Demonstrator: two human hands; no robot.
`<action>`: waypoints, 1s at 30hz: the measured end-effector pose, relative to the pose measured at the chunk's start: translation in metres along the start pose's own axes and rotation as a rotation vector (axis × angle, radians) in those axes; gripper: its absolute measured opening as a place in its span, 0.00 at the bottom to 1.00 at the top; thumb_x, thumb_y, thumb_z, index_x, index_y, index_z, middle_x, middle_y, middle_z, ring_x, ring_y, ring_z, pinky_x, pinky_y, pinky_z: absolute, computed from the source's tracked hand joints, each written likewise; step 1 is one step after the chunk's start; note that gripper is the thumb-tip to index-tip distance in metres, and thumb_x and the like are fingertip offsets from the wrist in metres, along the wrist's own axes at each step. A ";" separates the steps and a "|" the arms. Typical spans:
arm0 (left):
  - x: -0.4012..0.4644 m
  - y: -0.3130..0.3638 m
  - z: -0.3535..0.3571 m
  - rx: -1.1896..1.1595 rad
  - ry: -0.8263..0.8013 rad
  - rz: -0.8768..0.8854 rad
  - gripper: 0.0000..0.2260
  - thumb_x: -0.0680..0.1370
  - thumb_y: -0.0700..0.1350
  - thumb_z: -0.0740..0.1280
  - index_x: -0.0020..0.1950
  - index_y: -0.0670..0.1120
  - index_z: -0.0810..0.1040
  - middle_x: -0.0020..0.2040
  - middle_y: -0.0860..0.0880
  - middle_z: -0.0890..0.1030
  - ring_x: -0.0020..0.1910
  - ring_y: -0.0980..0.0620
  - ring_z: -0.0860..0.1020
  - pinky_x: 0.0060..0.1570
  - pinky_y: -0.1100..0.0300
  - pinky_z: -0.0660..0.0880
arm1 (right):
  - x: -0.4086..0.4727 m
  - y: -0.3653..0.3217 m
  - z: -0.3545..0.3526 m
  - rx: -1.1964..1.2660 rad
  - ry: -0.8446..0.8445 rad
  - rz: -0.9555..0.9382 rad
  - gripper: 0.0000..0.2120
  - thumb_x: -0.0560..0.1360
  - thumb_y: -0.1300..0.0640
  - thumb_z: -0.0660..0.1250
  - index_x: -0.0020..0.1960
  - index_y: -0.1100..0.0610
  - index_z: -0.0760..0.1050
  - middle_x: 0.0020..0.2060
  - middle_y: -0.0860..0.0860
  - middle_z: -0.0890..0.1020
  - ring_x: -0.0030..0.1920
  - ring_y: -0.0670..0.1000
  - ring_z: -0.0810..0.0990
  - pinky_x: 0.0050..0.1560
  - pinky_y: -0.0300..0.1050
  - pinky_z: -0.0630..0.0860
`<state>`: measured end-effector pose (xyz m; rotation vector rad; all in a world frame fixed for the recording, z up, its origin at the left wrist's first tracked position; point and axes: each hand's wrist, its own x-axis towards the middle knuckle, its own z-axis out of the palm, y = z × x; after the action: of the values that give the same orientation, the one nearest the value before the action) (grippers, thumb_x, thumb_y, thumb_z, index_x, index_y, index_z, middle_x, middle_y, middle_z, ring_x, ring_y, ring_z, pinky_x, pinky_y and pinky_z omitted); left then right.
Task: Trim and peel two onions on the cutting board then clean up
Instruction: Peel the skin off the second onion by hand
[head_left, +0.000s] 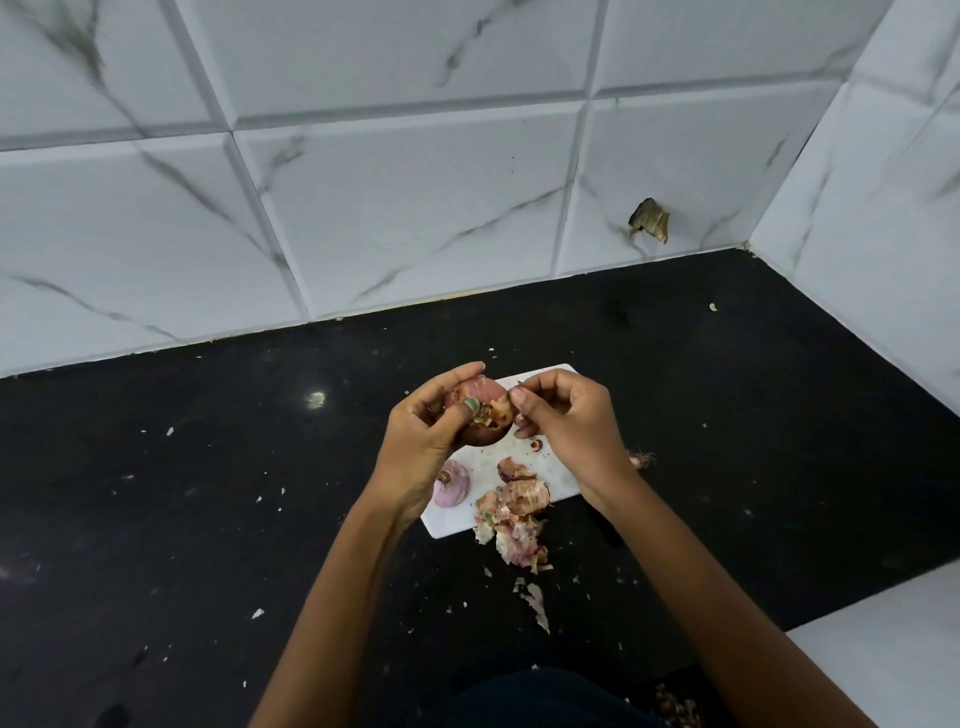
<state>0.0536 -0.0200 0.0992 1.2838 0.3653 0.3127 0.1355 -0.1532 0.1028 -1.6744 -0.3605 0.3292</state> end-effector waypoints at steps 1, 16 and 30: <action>0.000 -0.002 0.000 -0.005 0.004 -0.013 0.14 0.80 0.33 0.62 0.57 0.49 0.82 0.57 0.42 0.81 0.53 0.47 0.83 0.46 0.60 0.80 | 0.000 0.003 0.001 0.015 0.007 0.028 0.02 0.75 0.63 0.68 0.44 0.59 0.79 0.34 0.54 0.81 0.32 0.44 0.80 0.34 0.38 0.77; -0.006 -0.003 -0.001 -0.300 0.031 -0.222 0.13 0.82 0.38 0.59 0.59 0.47 0.81 0.55 0.45 0.82 0.52 0.50 0.83 0.44 0.58 0.81 | 0.009 0.038 0.002 -0.271 0.090 0.167 0.04 0.75 0.63 0.68 0.43 0.58 0.76 0.39 0.56 0.82 0.33 0.47 0.82 0.33 0.36 0.79; -0.003 0.002 0.000 -0.293 0.032 -0.166 0.12 0.79 0.40 0.63 0.61 0.46 0.79 0.56 0.46 0.83 0.55 0.48 0.82 0.52 0.54 0.81 | 0.004 -0.003 -0.009 -0.160 -0.086 0.066 0.06 0.74 0.60 0.70 0.51 0.59 0.81 0.43 0.50 0.83 0.44 0.48 0.83 0.45 0.42 0.81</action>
<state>0.0509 -0.0213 0.1013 0.9564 0.4339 0.2358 0.1430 -0.1586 0.1066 -1.8356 -0.4052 0.4314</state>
